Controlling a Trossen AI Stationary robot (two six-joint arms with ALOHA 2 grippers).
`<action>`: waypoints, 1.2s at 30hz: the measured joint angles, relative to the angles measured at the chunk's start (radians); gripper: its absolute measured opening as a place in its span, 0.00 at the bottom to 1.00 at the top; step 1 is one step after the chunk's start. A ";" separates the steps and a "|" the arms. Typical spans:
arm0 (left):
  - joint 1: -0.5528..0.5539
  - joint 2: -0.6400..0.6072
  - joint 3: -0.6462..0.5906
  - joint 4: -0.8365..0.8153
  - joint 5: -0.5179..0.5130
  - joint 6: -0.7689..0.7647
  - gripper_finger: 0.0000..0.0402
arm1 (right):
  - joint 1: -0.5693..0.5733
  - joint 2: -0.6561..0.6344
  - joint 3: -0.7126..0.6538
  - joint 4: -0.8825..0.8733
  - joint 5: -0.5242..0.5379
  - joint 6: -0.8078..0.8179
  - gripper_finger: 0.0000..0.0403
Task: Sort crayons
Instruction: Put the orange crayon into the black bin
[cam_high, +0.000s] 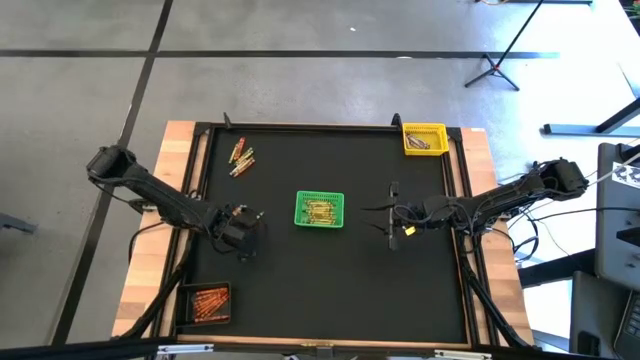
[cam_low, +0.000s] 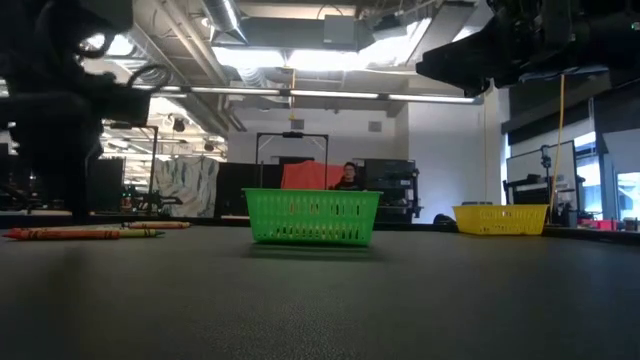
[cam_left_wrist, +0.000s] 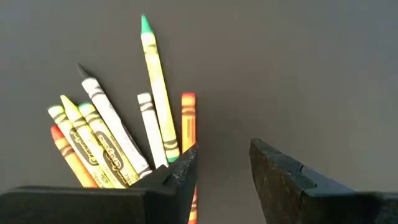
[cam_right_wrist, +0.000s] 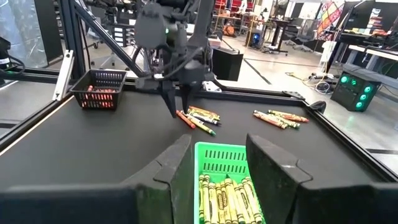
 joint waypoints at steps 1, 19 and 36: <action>0.002 0.016 0.000 -0.001 0.010 0.004 0.32 | 0.000 0.000 0.000 0.000 0.000 0.001 0.36; 0.070 0.119 0.003 0.035 0.097 0.110 0.22 | 0.000 0.000 0.000 -0.029 0.000 0.023 0.36; 0.065 0.112 0.001 0.037 0.108 0.162 0.01 | 0.000 0.000 0.000 -0.030 0.000 0.023 0.36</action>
